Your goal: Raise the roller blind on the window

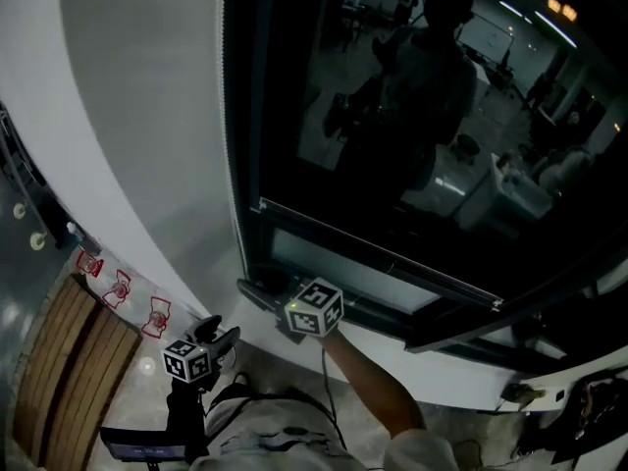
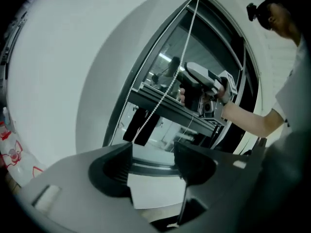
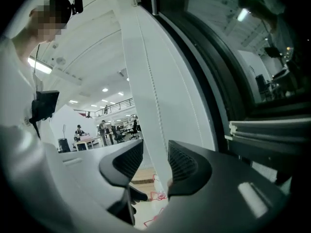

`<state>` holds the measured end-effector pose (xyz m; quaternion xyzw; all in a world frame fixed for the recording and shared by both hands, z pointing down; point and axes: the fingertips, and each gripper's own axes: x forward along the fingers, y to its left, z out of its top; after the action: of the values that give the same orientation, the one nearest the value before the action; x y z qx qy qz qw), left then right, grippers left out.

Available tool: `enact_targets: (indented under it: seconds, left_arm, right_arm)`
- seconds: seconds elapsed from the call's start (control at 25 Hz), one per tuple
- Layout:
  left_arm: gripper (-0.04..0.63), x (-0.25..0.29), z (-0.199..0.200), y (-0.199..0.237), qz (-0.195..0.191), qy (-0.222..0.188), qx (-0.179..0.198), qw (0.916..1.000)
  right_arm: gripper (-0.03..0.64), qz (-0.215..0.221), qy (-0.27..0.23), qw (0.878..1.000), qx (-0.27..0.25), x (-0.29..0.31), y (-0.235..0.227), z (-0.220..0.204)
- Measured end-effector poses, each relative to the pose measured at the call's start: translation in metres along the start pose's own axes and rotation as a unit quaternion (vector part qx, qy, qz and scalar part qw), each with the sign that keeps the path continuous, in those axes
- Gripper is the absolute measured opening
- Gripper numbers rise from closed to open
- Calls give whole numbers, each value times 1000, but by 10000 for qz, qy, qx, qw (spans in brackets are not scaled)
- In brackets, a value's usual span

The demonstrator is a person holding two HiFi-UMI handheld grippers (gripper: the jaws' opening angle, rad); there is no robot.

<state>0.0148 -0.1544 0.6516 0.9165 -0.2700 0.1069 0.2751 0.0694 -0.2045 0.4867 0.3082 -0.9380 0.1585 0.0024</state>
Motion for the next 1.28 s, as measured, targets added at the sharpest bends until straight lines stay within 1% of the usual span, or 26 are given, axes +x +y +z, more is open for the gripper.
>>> enact_targets:
  seconds: [0.08, 0.12, 0.16, 0.2, 0.28, 0.36, 0.4, 0.48, 0.52, 0.56, 0.6, 0.8, 0.96, 1.04, 1.08, 1.2, 1.24, 1.28]
  left_arm:
    - [252, -2, -15, -10, -1, 209, 142, 9997]
    - [236, -2, -22, -16, 7, 303, 214, 9993]
    - [202, -3, -29, -22, 32, 350, 249, 9991]
    - [151, -5, -35, -27, 72, 336, 228, 9991]
    - [-1, -6, -46, -39, 154, 237, 59, 9996]
    - [-2, -5, -58, -55, 149, 247, -82, 9995]
    - [-2, -3, -63, -65, 111, 302, -93, 9994]
    - [-2, 1, -73, -83, -8, 451, -10, 9990]
    - [-3, 3, -76, -91, -95, 522, 66, 9986]
    - [-2, 5, -78, -100, -197, 581, 153, 9980]
    - [-2, 7, -80, -107, -306, 627, 235, 9973]
    - [-2, 7, -81, -142, -836, 669, 444, 9933]
    - [-2, -22, -94, -159, -1175, 741, 730, 9876]
    - [-2, -48, -106, -157, -1150, 752, 789, 9874]
    - [-2, -63, -112, -154, -1099, 760, 824, 9876]
    - [-2, -109, -118, -150, -994, 729, 994, 9874]
    - [-2, -124, -117, -151, -974, 683, 1011, 9877]
    - [-2, -136, -116, -154, -967, 631, 1008, 9882]
  right_arm:
    - [164, -205, -144, 9992, 303, -17, 4, -20]
    - [180, -367, -218, 9982, 429, -27, 5, -29]
    - [187, -554, -286, 9967, 525, -39, 6, -39]
    - [192, -752, -350, 9947, 602, -51, 7, -49]
    - [192, -1129, -460, 9898, 736, -78, 9, -67]
    - [164, -1439, -505, 9848, 836, -106, 14, -85]
    - [129, -1584, -509, 9821, 878, -120, 17, -93]
    - [77, -1900, -527, 9754, 987, -146, 22, -109]
    - [55, -2064, -553, 9711, 1060, -157, 24, -117]
    - [20, -2217, -588, 9666, 1140, -167, 28, -125]
    - [3, -2354, -623, 9622, 1219, -176, 32, -132]
    - [2, -2912, -721, 9424, 1478, -206, 70, -163]
    - [2, -3296, -777, 9280, 1556, -207, 110, -182]
    - [2, -3552, -832, 9186, 1519, -205, 134, -188]
    - [2, -3730, -892, 9117, 1473, -205, 147, -190]
    - [2, -4342, -1181, 8825, 1364, -212, 186, -185]
    - [2, -4483, -1257, 8748, 1342, -215, 200, -181]
    - [2, -4582, -1290, 8696, 1309, -217, 213, -179]
